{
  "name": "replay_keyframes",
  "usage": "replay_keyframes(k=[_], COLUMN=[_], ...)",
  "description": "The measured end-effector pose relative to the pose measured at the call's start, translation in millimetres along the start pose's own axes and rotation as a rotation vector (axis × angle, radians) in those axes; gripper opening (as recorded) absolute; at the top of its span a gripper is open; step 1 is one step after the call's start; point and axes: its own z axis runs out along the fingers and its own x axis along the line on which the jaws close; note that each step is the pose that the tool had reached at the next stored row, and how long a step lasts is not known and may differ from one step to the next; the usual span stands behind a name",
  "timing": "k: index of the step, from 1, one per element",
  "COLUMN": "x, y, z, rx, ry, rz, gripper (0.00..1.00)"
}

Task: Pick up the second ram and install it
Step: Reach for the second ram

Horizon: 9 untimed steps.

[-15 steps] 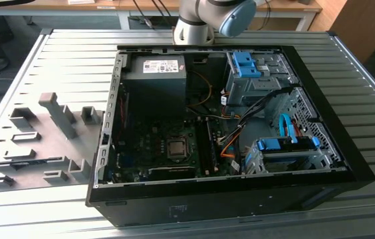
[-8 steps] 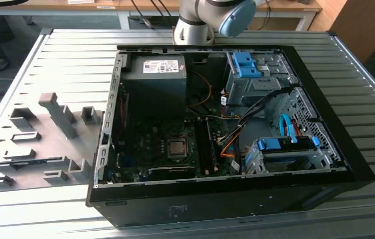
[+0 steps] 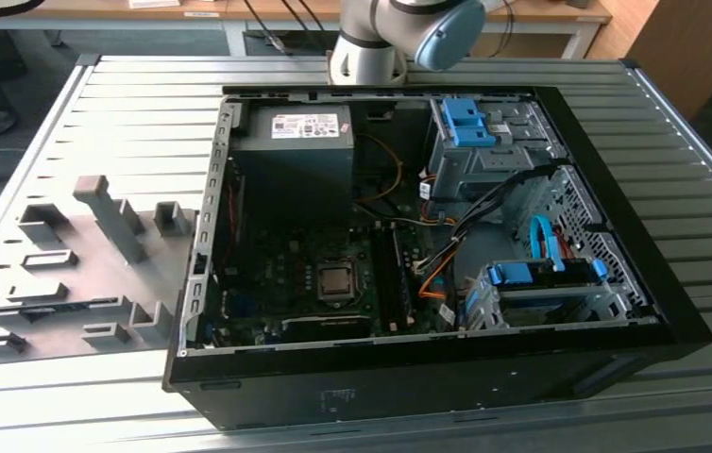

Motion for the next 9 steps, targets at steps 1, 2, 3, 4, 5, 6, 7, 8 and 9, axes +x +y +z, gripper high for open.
replay_keyframes(k=[1,2,3,4,5,6,7,8,9], x=[2.7,4.3,5.3,5.6,5.8,5.8,5.6,5.5,5.3], y=[-1.0,-1.9,-2.9,-4.4,-6.3,-8.7,-11.4,-14.2,-16.3], z=[0.5,1.1,2.0,3.6,5.3,7.0,8.7,10.5,12.3], rx=[0.0,0.0,0.0001,0.0,0.0,0.0,0.0,0.0,0.0], ry=[-0.0001,0.0,0.0001,0.0001,0.0,0.0,0.0,0.0001,0.0], rz=[0.0,0.0,0.0,0.0,0.0,0.0,0.0,0.0,0.0], gripper=[0.11,0.11,0.11,0.11,0.11,0.11,0.11,0.11,0.11])
